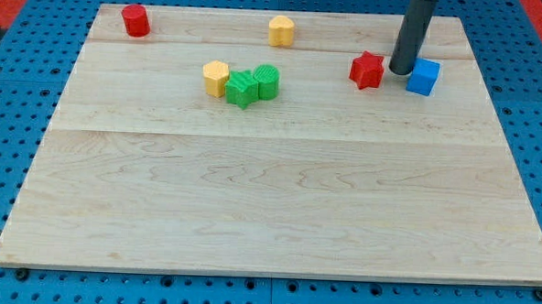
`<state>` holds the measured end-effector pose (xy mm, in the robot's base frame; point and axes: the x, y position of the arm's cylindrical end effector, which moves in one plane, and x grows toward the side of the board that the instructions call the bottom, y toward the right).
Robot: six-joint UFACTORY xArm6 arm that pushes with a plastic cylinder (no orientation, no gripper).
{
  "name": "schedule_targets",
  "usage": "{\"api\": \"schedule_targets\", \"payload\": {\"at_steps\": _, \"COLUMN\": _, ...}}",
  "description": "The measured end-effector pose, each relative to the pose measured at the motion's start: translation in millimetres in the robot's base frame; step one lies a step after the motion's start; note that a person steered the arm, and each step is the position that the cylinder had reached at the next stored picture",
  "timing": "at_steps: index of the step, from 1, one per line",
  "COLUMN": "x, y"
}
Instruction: Move the blue cube to the bottom of the red star
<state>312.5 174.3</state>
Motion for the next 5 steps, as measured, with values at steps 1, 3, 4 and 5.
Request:
{"api": "schedule_targets", "payload": {"at_steps": 1, "x": 0, "y": 0}}
{"api": "schedule_targets", "payload": {"at_steps": 3, "x": -9, "y": 1}}
{"api": "schedule_targets", "payload": {"at_steps": 4, "x": -12, "y": 18}}
{"api": "schedule_targets", "payload": {"at_steps": 5, "x": -30, "y": 38}}
